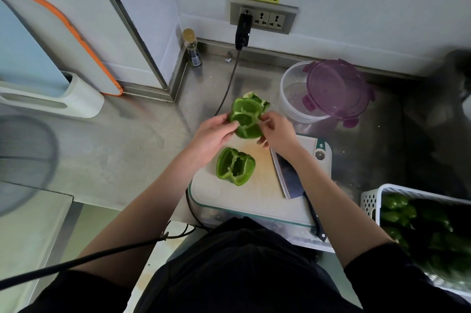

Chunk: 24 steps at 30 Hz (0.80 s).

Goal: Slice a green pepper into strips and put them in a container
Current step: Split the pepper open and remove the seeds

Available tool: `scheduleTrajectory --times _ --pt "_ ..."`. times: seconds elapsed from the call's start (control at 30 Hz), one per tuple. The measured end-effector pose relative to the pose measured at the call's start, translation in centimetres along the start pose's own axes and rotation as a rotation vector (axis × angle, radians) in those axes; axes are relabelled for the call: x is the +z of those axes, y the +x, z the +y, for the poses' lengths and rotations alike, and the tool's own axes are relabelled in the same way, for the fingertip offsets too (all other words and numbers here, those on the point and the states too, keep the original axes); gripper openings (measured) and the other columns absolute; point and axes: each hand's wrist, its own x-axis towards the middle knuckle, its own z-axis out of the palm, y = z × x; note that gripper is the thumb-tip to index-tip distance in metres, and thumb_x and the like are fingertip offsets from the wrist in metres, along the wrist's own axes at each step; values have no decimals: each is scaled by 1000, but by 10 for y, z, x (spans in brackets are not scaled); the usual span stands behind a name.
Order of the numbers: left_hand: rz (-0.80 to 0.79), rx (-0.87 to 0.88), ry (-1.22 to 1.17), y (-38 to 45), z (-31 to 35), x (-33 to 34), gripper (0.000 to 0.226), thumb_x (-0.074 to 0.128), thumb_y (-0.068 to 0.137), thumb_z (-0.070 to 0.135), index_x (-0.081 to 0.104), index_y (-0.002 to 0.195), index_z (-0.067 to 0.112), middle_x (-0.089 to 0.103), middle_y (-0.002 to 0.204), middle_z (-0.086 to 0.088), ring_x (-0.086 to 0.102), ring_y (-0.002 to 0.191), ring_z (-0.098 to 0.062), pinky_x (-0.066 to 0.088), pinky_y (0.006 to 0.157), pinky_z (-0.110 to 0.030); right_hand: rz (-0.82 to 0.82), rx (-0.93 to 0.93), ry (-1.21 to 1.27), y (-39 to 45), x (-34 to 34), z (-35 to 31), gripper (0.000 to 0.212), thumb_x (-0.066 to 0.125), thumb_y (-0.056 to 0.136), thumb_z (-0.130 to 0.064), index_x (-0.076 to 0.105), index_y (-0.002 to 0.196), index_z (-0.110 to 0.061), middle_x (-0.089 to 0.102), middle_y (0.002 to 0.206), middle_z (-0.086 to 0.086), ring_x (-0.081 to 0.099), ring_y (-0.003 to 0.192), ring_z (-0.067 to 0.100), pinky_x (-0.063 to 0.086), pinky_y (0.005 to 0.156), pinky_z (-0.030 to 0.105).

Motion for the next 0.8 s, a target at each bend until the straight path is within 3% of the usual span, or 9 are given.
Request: scheduleTrajectory --times 0.07,0.17,0.27,0.33,0.43,0.5,0.57,0.67,0.8 --pt "58 10 183 3 -9 -12 32 48 97 12 51 129 7 55 129 -7 53 120 -16 43 102 -30 128 76 39 0 -2 8 16 48 98 -13 55 110 -6 64 83 8 59 49 7 46 42 14" --pt "31 82 858 6 -30 -29 33 52 95 12 52 128 8 55 127 -6 54 116 -19 42 100 -30 193 103 83 -5 -7 26 10 48 98 -10 55 104 -6 64 92 14 63 58 13 47 43 13" --pt "-55 23 1084 5 -46 -30 37 65 86 14 55 120 6 57 114 -6 57 104 -21 46 89 -28 166 104 80 -11 -2 39 12 48 98 -10 57 105 -9 63 100 12 65 78 23 52 49 15" --pt "-43 39 1191 5 -48 -29 33 65 83 9 54 115 8 58 110 -9 58 98 -24 48 83 -32 158 109 46 -12 6 45 10 48 97 -10 56 103 -13 63 98 10 63 81 23 58 60 27" --pt "-5 -4 1141 0 -45 -33 23 59 81 3 49 102 7 57 99 -12 60 90 -29 55 74 -40 132 98 -13 -13 15 51 14 50 95 -7 56 106 -15 60 93 3 61 83 20 57 76 40" --pt "11 -56 994 -7 -42 -36 21 59 80 0 45 94 5 53 93 -12 59 84 -29 58 65 -40 174 89 -32 -18 14 50 20 49 94 -5 56 111 -14 61 99 3 59 90 20 49 78 30" --pt "49 -67 886 -15 -40 -40 23 59 79 -2 41 92 7 49 90 -13 58 81 -29 58 59 -35 295 -45 -19 -35 10 44 23 48 90 -3 59 106 -14 61 100 1 58 91 19 42 75 25" --pt "154 -40 772 -23 -38 -43 35 59 78 -1 40 105 11 54 94 -10 58 80 -26 55 61 -36 193 -465 -66 -70 12 35 34 46 72 -9 69 96 -17 56 98 -7 53 95 15 41 82 25" --pt "63 -26 713 -29 -32 -35 66 53 78 -4 41 134 28 52 95 3 56 73 -17 47 65 -26 14 -510 -518 -84 32 37 50 42 70 -31 66 114 -34 49 127 2 39 112 23 38 91 41"
